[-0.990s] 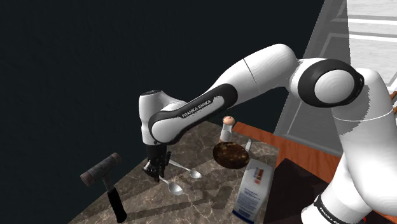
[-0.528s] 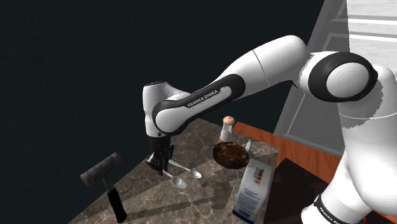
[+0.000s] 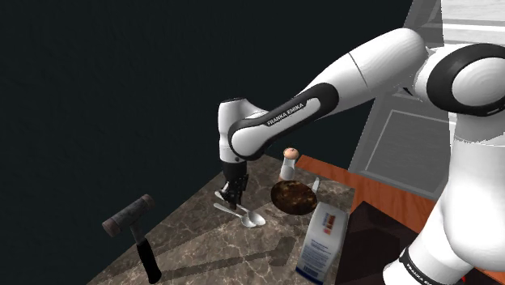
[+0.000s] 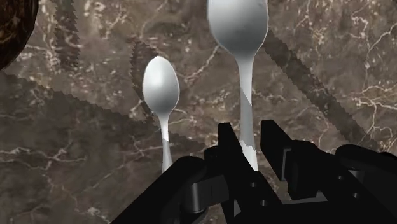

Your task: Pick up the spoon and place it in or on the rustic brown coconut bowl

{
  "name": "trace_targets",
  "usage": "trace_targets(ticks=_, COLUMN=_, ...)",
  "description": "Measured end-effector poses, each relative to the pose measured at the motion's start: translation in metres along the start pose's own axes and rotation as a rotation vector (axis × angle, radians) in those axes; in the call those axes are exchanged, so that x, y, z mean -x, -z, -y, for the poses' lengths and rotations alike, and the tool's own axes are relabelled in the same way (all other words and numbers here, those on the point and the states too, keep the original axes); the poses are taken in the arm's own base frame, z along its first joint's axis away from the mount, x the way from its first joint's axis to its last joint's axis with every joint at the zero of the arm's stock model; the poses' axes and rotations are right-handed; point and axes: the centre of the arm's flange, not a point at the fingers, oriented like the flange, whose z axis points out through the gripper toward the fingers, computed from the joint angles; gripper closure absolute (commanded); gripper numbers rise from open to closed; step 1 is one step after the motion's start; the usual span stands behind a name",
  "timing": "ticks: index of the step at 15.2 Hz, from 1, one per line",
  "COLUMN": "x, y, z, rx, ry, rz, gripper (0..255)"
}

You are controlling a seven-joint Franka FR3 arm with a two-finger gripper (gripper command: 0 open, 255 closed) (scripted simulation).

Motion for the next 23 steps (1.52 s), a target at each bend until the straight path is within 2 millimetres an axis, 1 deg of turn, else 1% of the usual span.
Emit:
trace_targets(ticks=2, x=0.008, y=0.002, z=-0.022, rx=0.0, ry=0.0, rz=0.0, gripper=255)
trace_targets(ticks=4, x=0.024, y=0.005, z=-0.046, rx=0.0, ry=0.0, rz=0.0, gripper=255)
trace_targets(ticks=7, x=0.04, y=0.012, z=-0.08, rx=0.0, ry=0.0, rz=0.0, gripper=255)
trace_targets(ticks=8, x=0.046, y=0.011, z=-0.092, rx=0.0, ry=0.0, rz=0.0, gripper=255)
trace_targets(ticks=9, x=0.056, y=0.013, z=-0.105, rx=0.0, ry=-0.001, rz=0.001, gripper=255)
trace_targets(ticks=11, x=0.068, y=0.018, z=-0.124, rx=0.0, ry=-0.001, rz=0.0, gripper=255)
trace_targets(ticks=15, x=0.091, y=0.019, z=-0.175, rx=0.0, ry=-0.001, rz=0.0, gripper=255)
trace_targets(ticks=16, x=0.099, y=0.018, z=-0.188, rx=0.0, ry=-0.001, rz=0.0, gripper=255)
trace_targets(ticks=19, x=0.117, y=0.026, z=-0.22, rx=0.0, ry=0.0, rz=0.0, gripper=255)
trace_targets(ticks=21, x=0.122, y=0.019, z=-0.228, rx=0.0, ry=0.0, rz=0.0, gripper=255)
trace_targets(ticks=23, x=0.121, y=0.01, z=-0.232, rx=0.0, ry=0.001, rz=0.0, gripper=255)
